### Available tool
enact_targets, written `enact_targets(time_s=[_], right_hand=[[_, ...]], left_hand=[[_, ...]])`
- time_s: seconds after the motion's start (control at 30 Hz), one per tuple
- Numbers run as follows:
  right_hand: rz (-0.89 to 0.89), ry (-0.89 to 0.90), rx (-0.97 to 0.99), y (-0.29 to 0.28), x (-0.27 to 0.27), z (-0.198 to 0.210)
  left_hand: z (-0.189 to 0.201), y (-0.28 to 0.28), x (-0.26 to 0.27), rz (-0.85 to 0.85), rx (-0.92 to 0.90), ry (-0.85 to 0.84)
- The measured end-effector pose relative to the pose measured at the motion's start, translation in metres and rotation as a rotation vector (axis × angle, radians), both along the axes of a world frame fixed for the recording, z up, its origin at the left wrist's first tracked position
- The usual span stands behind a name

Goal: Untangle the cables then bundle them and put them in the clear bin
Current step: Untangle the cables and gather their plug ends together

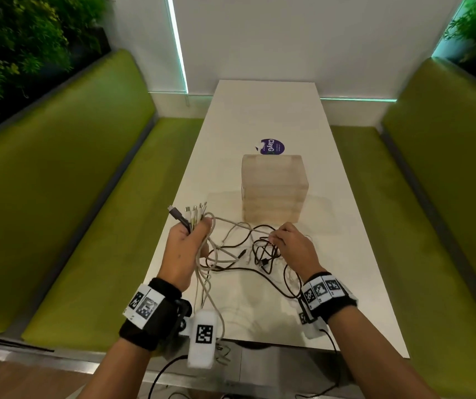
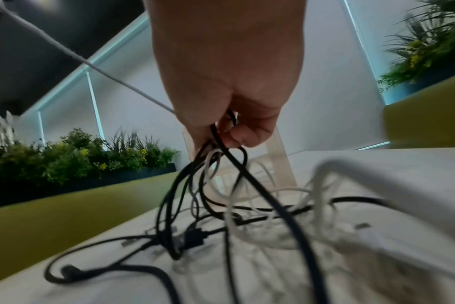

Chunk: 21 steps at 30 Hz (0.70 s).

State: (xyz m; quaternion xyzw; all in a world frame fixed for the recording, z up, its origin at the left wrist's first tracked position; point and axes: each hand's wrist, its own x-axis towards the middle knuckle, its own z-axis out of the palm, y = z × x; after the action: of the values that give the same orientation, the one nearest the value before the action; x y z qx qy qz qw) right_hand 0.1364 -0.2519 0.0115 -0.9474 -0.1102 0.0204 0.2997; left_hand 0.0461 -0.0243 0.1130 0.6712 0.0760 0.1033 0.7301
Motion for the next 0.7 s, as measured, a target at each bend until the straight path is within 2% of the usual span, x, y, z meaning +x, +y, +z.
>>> enact_targets(time_s=[0.17, 0.3, 0.43, 0.57, 0.7], right_hand=[[0.088, -0.118, 0.118, 0.017, -0.013, 0.013], [0.192, -0.225, 0.191, 0.032, -0.029, 0.027], [0.233, -0.26, 0.134, 0.034, -0.034, 0.037], [0.226, -0.251, 0.098, 0.029, -0.031, 0.04], [0.238, -0.234, 0.073, 0.034, -0.035, 0.044]], left_hand=[[-0.009, -0.007, 0.004, 0.054, 0.144, 0.148], [-0.028, -0.024, 0.01, -0.081, 0.196, 0.226], [-0.031, -0.034, 0.013, -0.184, 0.242, 0.189], [-0.033, -0.035, 0.013, -0.319, 0.293, 0.16], [-0.029, -0.041, 0.01, -0.42, 0.432, 0.17]])
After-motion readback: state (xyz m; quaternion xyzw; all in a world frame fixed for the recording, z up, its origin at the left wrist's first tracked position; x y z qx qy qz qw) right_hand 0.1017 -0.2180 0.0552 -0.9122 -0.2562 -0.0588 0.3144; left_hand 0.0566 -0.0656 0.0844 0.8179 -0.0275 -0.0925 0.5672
